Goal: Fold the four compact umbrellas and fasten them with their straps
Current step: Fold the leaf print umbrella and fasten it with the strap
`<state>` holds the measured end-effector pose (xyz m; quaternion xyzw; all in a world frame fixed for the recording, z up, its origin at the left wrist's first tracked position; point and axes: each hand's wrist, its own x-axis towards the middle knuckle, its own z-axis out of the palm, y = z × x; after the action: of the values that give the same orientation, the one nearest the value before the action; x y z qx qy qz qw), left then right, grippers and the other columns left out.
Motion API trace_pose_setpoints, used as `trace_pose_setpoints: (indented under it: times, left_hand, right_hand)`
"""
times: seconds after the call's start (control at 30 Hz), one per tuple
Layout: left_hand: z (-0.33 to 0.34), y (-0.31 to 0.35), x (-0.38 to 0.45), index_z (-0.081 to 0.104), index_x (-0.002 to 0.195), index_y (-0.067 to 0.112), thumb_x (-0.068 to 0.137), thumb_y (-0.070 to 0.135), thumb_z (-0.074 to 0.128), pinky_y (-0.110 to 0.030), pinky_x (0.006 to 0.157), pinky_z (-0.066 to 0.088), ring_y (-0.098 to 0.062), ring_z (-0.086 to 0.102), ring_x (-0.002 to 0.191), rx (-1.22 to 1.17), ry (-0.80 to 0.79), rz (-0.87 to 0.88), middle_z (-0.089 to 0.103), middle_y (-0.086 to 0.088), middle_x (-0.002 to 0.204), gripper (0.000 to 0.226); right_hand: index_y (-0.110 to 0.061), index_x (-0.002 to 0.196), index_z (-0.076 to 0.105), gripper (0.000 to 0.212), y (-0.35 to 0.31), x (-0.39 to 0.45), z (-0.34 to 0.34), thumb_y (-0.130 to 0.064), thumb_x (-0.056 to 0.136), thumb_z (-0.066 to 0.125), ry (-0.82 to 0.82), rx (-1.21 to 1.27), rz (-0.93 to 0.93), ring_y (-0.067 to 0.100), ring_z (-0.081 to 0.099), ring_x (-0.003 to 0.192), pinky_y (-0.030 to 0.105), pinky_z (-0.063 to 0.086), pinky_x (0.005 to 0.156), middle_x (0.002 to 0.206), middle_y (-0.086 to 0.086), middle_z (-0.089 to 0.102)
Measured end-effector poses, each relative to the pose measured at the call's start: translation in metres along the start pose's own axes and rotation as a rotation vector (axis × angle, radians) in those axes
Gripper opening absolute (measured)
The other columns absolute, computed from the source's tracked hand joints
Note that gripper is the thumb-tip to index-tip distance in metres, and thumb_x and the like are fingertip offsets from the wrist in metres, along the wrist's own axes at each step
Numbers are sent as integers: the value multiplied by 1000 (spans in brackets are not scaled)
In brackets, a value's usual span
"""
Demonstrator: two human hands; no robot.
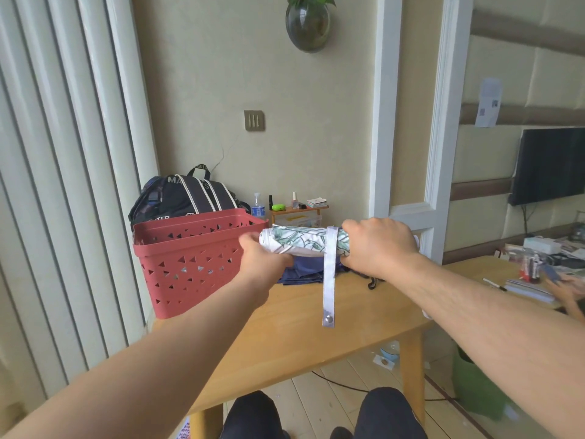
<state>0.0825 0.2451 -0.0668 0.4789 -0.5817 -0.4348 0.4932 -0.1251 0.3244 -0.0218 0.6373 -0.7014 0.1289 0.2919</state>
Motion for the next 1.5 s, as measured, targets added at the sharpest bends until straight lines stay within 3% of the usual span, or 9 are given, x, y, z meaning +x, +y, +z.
trace_pose_setpoints:
  times: [0.1, 0.27, 0.43, 0.67, 0.93, 1.07, 1.17, 1.3, 1.5]
  left_hand:
    - [14, 0, -5, 64, 123, 11, 72, 0, 56, -33, 78, 48, -22, 61, 91, -219, -279, -231, 73, -2, 113, 53]
    - [27, 0, -24, 72, 128, 32, 104, 36, 55, -32, 96, 40, -9, 59, 125, -64, -673, -35, 72, 14, 128, 29]
    - [38, -19, -33, 76, 95, 23, 108, 30, 54, -30, 86, 40, -1, 62, 86, -43, -544, 204, 75, -3, 98, 27]
    - [30, -23, -32, 72, 92, 8, 109, 17, 53, -18, 52, 35, -7, 43, 57, -235, -494, 123, 56, 4, 69, 27]
    - [9, -10, -7, 60, 104, -5, 100, 13, 69, -22, 50, 30, -10, 32, 52, -219, -413, 216, 40, 5, 61, 20]
    - [-2, -8, -5, 57, 80, 2, 91, 19, 80, -22, 50, 26, -10, 26, 50, -184, -523, 270, 38, 4, 60, 30]
    - [-4, -3, -13, 65, 107, -9, 83, 25, 76, -19, 48, 30, -9, 34, 51, -226, -520, 252, 50, -7, 74, 44]
    - [-3, 0, -17, 55, 110, -17, 80, 31, 79, -21, 47, 30, -11, 35, 51, -206, -437, 261, 46, -15, 81, 61]
    - [-6, 5, -18, 70, 88, 13, 99, 16, 69, -22, 51, 32, -12, 35, 55, -63, -514, 312, 49, 5, 64, 12]
  right_hand:
    - [-27, 106, 54, 32, 3, 2, -6, -49, 84, 63, -2, -3, 44, 31, 51, 78, 35, 39, 63, 96, 0, 68]
    - [-27, 105, 52, 29, 6, 3, -15, -43, 84, 62, 2, -6, 50, 30, 50, 78, 35, 42, 65, 98, 0, 68]
    - [-30, 96, 41, 33, 7, 3, -21, -51, 84, 63, 21, 23, 49, 30, 52, 82, 35, 42, 65, 96, -1, 66]
    - [-25, 85, 45, 30, -3, 0, -24, -44, 75, 66, -12, 140, 105, 30, 53, 74, 32, 41, 59, 72, -5, 48]
    - [-26, 80, 60, 29, -18, -5, -25, -46, 63, 72, -176, 587, 194, 17, 64, 66, 33, 50, 56, 71, -8, 67]
    - [-26, 102, 63, 37, -25, -12, -15, -28, 68, 78, -400, 1002, 169, 17, 55, 58, 36, 42, 51, 65, -5, 62]
    - [-18, 107, 63, 36, -26, -12, -11, -17, 73, 75, -475, 1197, 204, 17, 51, 61, 31, 35, 50, 72, 2, 57]
    - [-16, 102, 64, 27, -21, -9, -14, -12, 77, 74, -460, 1259, 265, 16, 50, 62, 28, 33, 48, 72, 2, 55]
    - [-21, 105, 65, 24, -13, -11, -14, -18, 83, 74, -652, 1300, 245, 18, 47, 58, 28, 36, 52, 74, 5, 56]
